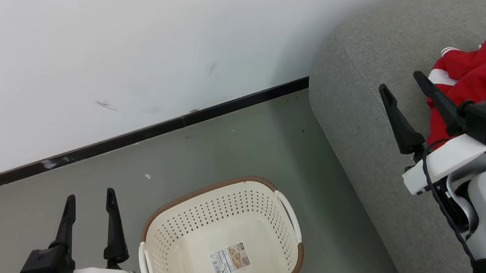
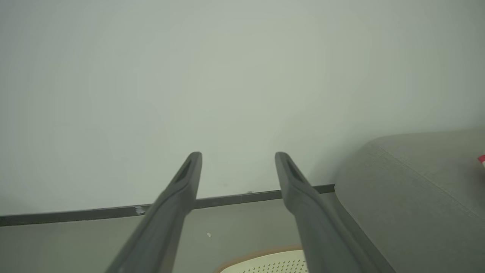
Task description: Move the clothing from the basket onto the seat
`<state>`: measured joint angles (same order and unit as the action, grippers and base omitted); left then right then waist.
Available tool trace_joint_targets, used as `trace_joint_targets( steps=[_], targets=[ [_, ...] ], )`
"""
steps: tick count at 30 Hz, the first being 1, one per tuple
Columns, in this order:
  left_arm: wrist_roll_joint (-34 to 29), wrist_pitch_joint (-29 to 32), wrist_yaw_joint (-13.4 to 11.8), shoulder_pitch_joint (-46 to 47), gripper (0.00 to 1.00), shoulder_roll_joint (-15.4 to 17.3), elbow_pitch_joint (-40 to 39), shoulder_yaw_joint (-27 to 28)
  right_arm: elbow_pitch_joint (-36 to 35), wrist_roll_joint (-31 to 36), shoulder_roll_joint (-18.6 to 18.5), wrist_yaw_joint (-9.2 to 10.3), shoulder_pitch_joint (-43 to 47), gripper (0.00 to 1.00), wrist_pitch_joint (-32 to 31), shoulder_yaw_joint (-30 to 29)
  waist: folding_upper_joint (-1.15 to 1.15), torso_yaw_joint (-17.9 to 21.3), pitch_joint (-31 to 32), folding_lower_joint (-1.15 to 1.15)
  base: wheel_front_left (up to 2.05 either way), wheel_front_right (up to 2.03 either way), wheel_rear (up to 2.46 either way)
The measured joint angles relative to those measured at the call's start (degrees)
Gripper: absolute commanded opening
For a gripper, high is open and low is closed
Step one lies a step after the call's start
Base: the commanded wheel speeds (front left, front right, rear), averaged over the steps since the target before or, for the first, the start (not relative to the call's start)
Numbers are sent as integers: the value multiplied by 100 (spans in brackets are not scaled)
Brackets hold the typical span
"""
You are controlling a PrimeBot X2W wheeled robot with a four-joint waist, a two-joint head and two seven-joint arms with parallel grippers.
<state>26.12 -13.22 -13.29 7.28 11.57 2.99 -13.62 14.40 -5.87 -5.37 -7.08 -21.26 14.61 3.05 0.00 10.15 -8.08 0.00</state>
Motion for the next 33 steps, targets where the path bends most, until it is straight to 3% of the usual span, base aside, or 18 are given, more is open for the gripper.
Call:
trace_joint_targets(
  steps=[16, 33],
  targets=[
    [54, -57, -201, -492, 100, -80, 261, 230, -472, 297, 143, 0, 748, 100, 0, 366, 0, -410, 467, 0, 0, 0, 0],
    [53, -81, -201, -811, 100, -205, 311, 211, -791, 288, 243, 0, 1785, 100, 0, -19, 0, -617, 852, 0, 0, 0, 0]
  ],
)
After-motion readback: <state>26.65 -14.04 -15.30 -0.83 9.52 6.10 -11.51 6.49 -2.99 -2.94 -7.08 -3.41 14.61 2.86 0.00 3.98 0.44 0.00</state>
